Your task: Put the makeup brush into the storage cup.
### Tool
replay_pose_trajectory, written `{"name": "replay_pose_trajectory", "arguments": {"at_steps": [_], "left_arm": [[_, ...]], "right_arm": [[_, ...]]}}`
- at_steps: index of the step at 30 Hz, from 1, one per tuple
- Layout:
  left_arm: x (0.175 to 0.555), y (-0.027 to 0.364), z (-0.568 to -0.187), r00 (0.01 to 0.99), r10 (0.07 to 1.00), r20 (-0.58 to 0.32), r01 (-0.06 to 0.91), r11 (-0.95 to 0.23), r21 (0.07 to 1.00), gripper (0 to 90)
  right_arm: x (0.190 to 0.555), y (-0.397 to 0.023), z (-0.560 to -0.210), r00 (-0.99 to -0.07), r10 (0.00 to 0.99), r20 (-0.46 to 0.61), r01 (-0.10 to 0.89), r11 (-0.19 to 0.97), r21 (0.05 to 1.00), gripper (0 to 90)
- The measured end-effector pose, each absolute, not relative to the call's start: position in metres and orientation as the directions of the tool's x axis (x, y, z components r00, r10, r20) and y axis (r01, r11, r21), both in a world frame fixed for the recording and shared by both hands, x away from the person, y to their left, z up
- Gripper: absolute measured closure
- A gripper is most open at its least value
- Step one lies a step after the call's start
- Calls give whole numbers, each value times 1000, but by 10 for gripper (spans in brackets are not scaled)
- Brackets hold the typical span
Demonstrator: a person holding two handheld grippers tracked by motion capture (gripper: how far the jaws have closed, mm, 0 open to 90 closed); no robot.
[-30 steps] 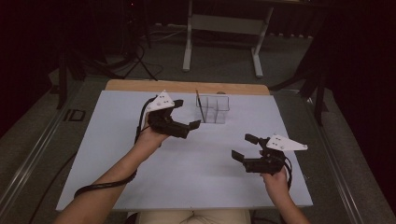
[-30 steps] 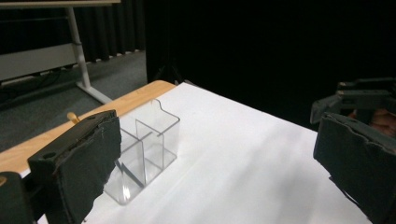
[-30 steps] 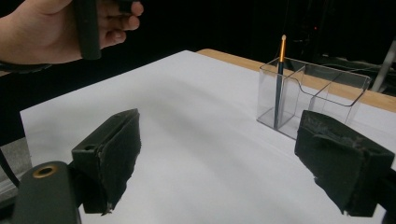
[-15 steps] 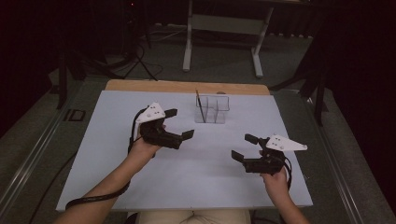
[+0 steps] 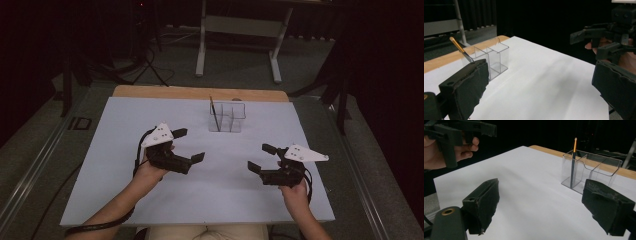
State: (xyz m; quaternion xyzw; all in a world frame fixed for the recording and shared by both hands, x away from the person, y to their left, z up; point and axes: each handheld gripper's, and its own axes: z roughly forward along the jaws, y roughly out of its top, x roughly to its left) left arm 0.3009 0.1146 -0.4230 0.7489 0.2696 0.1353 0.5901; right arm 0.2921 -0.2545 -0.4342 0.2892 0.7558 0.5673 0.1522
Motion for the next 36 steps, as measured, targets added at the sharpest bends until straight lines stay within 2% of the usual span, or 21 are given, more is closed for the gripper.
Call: {"name": "replay_pose_trajectory", "arguments": {"at_steps": [15, 36], "left_arm": [[278, 125, -449, 828, 544, -134, 254, -150, 956, 19], [266, 139, -475, 812, 568, -137, 280, -171, 945, 19]], "right_arm": [[293, -254, -437, -783, 613, 101, 274, 195, 942, 145], [294, -253, -440, -782, 616, 96, 279, 207, 938, 144]]}}
